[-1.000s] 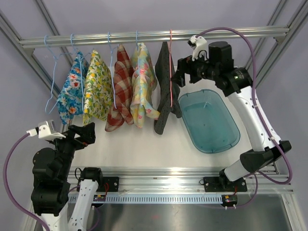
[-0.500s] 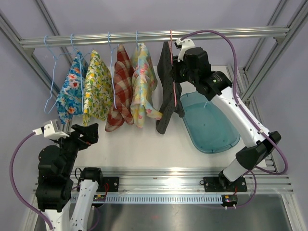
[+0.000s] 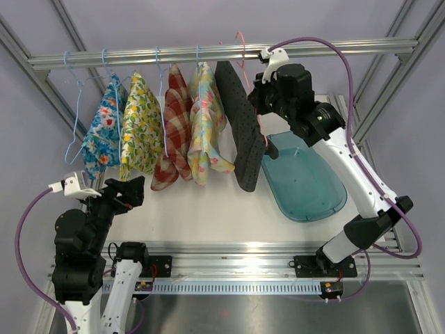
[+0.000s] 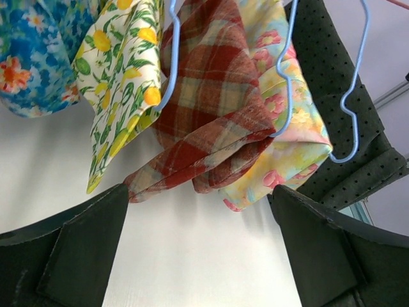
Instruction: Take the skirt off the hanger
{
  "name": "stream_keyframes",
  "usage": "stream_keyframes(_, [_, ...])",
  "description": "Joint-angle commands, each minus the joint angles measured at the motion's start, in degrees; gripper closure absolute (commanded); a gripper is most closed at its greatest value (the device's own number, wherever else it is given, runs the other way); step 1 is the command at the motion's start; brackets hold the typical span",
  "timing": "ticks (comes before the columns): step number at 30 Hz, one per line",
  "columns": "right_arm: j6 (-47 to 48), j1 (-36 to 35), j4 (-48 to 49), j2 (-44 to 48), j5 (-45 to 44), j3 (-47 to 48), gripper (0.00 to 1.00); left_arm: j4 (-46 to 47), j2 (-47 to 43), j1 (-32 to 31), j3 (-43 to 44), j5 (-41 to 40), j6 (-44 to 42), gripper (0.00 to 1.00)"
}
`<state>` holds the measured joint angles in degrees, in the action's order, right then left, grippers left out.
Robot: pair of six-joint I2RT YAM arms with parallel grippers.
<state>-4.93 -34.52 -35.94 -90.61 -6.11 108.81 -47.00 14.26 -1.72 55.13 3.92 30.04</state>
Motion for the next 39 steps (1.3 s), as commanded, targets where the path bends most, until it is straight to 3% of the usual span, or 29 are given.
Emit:
stream_keyframes(1, [-0.25,-0.19,10.81,7.02,1.10,4.13,1.00,4.90,1.65,0.22,0.41,4.07,-1.47,0.01])
stream_keyframes(10, [0.01,-0.11,10.11,16.59,4.79,-7.46,1.00,14.03,3.14,0.22,-0.90,14.96,-3.15,0.01])
stream_keyframes(19, [-2.89,-0.11,10.89,29.96,11.20,-26.00,1.00,22.55,8.85,0.22,-1.70,29.37,-3.06,0.01])
stream_keyframes(25, [-8.86,-0.11,12.83,33.39,10.07,-30.85,1.00,27.48,11.75,-0.22,-1.61,32.99,-1.22,0.01])
stream_keyframes(29, [-12.47,-0.11,13.53,33.74,9.62,-32.52,1.00,29.07,13.51,-3.64,-0.82,31.33,-0.25,0.01])
stream_keyframes(32, [-13.53,-0.11,14.23,33.66,8.92,-33.05,1.00,29.86,16.31,-10.92,-0.82,26.07,-0.51,0.01])
stream_keyframes(35, [-12.91,-0.19,15.11,33.74,7.61,-32.97,1.00,29.25,22.35,-27.06,1.02,11.94,-3.75,0.01])
stream_keyframes(36, [-12.74,-0.11,15.20,33.83,7.43,-32.79,1.00,28.90,24.22,-37.73,3.29,7.20,-6.90,0.01])
stream_keyframes(37, [-12.39,-0.11,15.20,33.92,6.99,-32.53,1.00,27.51,26.67,-43.05,5.14,-3.03,-8.75,0.01])
stream_keyframes(39, [-12.30,-0.11,14.94,34.44,6.46,-32.35,1.00,26.27,33.24,-54.90,8.48,-11.45,-12.62,0.01])
